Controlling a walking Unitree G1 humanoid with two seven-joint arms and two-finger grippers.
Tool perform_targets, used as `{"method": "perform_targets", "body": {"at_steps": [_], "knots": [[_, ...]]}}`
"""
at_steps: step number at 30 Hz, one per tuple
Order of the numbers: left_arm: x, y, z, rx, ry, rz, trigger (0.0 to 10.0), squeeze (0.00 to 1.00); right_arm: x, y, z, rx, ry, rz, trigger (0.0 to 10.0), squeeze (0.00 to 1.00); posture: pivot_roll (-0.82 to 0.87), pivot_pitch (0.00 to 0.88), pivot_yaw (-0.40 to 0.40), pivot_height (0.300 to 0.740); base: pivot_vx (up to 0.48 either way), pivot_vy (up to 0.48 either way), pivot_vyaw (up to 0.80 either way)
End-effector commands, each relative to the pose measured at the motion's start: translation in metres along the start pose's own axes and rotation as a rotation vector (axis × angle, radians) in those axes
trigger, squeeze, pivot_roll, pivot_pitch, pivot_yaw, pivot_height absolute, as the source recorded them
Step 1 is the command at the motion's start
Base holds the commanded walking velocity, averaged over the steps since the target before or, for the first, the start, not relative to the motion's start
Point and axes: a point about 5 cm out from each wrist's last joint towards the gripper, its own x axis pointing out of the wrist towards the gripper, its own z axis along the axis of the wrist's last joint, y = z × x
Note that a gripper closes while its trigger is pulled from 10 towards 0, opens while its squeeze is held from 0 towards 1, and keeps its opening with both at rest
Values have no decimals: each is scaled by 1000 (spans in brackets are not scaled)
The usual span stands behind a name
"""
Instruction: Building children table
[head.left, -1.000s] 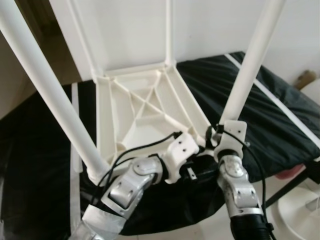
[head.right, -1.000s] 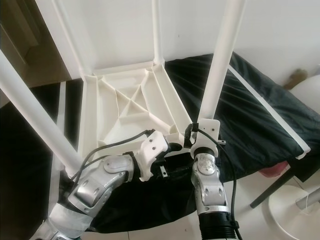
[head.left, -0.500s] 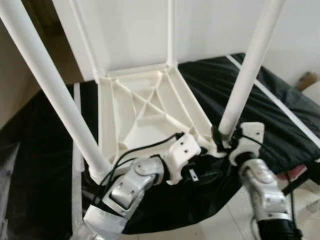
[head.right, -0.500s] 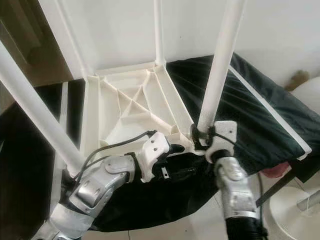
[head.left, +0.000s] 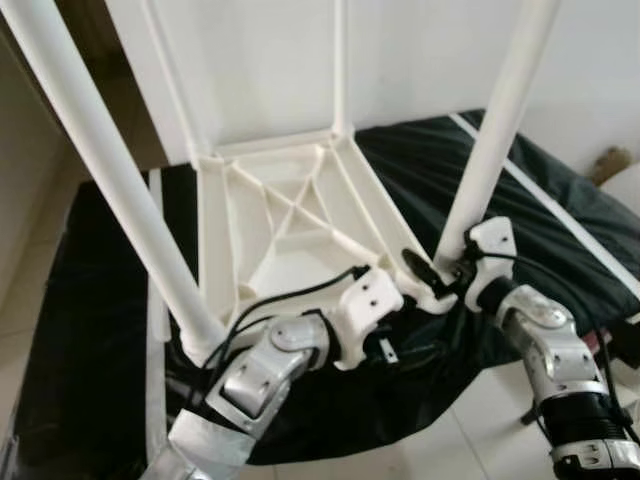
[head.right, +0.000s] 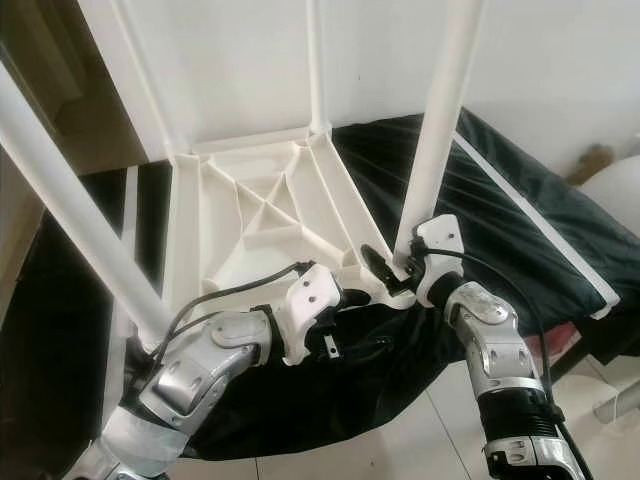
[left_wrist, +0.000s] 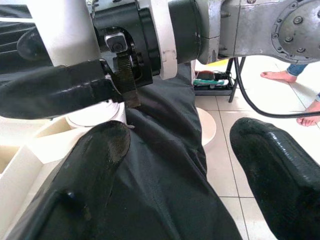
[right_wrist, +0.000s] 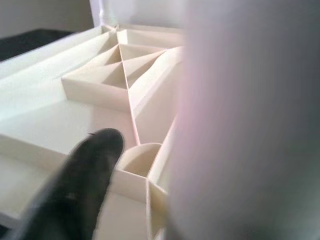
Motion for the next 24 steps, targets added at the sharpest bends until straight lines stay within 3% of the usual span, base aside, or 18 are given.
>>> {"method": "perform_targets", "body": {"at_steps": [1,2,9,17,18,19,20,24], "knots": [[-1,2,1,10,4,-19,10000,0,3,4,-1,-14,5,43,4353,0,-82,0,44,740,0,0,0],[-2,3,1,11,4,-15,10000,0,4,6,-1,-9,3,71,0,0,-79,0,43,740,0,0,0],[-3,5,2,12,3,-5,10000,0,1,6,-7,-7,36,128,0,0,-77,0,48,740,0,0,0],[-3,5,2,12,3,-10,10000,0,-6,2,-14,22,62,103,0,0,-88,0,58,740,0,0,0],[-3,5,2,12,2,-13,10000,0,-7,2,-15,24,65,93,4118,0,-88,0,58,740,0,0,0],[-3,5,2,12,2,-13,10000,0,-7,2,-15,24,65,93,4118,0,-88,0,58,740,0,0,0],[-3,4,2,13,1,-14,10000,0,-7,2,-15,25,65,90,10000,0,-88,0,58,740,0,0,0],[-3,4,3,13,1,-17,10000,0,-7,2,-14,27,77,58,10000,0,-93,0,60,740,0,0,0]]}}
